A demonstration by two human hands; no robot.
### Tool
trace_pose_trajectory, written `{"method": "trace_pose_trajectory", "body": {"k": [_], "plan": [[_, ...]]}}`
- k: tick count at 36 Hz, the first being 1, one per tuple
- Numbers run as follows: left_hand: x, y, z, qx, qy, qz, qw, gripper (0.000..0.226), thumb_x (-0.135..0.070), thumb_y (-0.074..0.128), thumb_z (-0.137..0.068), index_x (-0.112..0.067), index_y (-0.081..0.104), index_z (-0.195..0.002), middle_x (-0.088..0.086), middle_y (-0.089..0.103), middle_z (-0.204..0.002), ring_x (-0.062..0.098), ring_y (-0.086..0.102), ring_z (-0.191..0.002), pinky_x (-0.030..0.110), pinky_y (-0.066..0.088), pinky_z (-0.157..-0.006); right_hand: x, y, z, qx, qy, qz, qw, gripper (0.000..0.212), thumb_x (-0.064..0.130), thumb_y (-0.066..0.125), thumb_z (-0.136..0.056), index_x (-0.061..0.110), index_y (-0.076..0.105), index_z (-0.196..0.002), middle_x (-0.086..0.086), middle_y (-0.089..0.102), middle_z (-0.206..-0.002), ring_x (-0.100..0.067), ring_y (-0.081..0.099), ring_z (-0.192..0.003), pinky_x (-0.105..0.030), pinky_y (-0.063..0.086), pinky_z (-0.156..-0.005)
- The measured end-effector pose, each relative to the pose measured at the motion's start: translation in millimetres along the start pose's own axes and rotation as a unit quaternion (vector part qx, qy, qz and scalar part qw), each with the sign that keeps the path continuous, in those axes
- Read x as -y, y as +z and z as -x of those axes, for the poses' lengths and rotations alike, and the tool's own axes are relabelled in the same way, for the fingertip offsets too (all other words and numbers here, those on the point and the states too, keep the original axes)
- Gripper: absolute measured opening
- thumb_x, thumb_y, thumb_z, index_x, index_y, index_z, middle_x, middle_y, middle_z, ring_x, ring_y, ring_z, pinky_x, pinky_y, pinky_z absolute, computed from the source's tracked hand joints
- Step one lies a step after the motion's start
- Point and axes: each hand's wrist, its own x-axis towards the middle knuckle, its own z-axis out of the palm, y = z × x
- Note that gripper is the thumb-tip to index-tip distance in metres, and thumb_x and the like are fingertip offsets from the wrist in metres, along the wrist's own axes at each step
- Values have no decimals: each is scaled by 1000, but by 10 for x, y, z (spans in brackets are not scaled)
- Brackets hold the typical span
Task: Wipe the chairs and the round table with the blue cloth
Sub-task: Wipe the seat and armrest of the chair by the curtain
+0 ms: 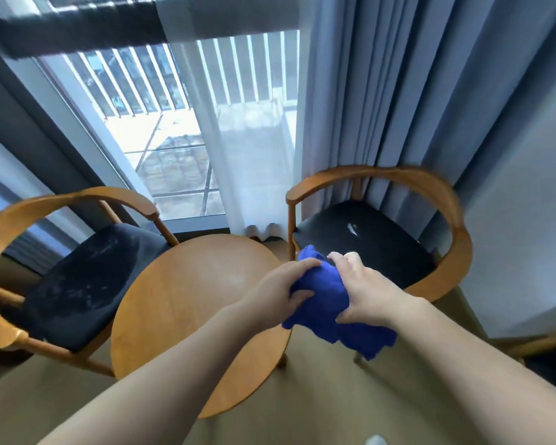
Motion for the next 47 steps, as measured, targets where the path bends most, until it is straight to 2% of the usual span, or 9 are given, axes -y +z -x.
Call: {"method": "trace_pose_trajectory", "body": {"k": [3,7,12,17,23,33,38,43,47], "plan": [[-230,258,-259,-18,-5,-12,1000,46,-19,60,-89,-28,46,-132,-11,51,-116,5,46,-97,14,34,-85,-417,-106,112,-32,6,-25,999,58,30,68,-70,27,33,-117,3,52,-108,-25,57,-89,-33,42,-69],[-542,576,-636,-18,-12,-47,999,37,-18,60,-89,-21,51,-124,-5,54,-112,13,51,-97,19,37,-82,-963,-238,247,-46,13,-21,999,36,25,62,-72,26,46,-104,5,56,-94,-22,56,-83,-30,43,-69],[-794,865,-1037,-8,-39,-109,993,27,-25,56,-91,-23,52,-118,-2,43,-104,17,49,-91,21,38,-79,-1519,-345,299,-12,17,-58,998,48,18,59,-73,28,42,-118,2,49,-99,-23,55,-86,-36,50,-76],[-842,969,-1277,23,-10,-197,980,25,-32,58,-90,-23,54,-113,-2,39,-138,18,40,-124,28,35,-102,-1882,-520,234,29,8,-75,997,44,16,60,-71,31,42,-108,4,57,-95,-18,56,-83,-30,49,-67],[-795,949,-1519,56,-56,-162,984,10,-33,52,-93,-30,46,-100,-11,57,-93,6,55,-82,26,50,-75,-2097,-680,46,91,0,-119,989,40,22,66,-70,36,53,-105,11,60,-95,-9,58,-82,-29,54,-69],[-384,835,-2360,142,-54,-98,984,25,-26,64,-85,-34,47,-102,-14,55,-99,6,54,-88,26,52,-79,-2450,-776,-646,76,-26,-104,991,34,16,60,-75,34,51,-103,9,60,-93,-13,57,-82,-34,51,-72],[-150,772,-2907,188,-19,-112,976,24,-29,64,-84,-34,52,-105,-14,54,-100,5,52,-89,19,43,-76,-2646,-889,-1096,112,30,-104,988,64,20,61,-79,35,39,-137,7,57,-116,-15,57,-95,-33,52,-82],[64,709,-3368,187,-39,-84,978,24,-32,64,-83,-35,48,-100,-14,56,-95,5,57,-84,25,52,-74,-2801,-952,-1611,68,95,-102,988,19,22,62,-69,26,54,-86,6,60,-81,-19,58,-78,-34,49,-66],[162,708,-3633,153,-44,-89,983,23,-32,64,-83,-30,48,-100,-11,56,-95,6,56,-82,25,51,-74,-2894,-988,-1945,98,152,-121,976,16,29,64,-69,23,59,-82,5,64,-82,-19,61,-78,-33,51,-68]]}}
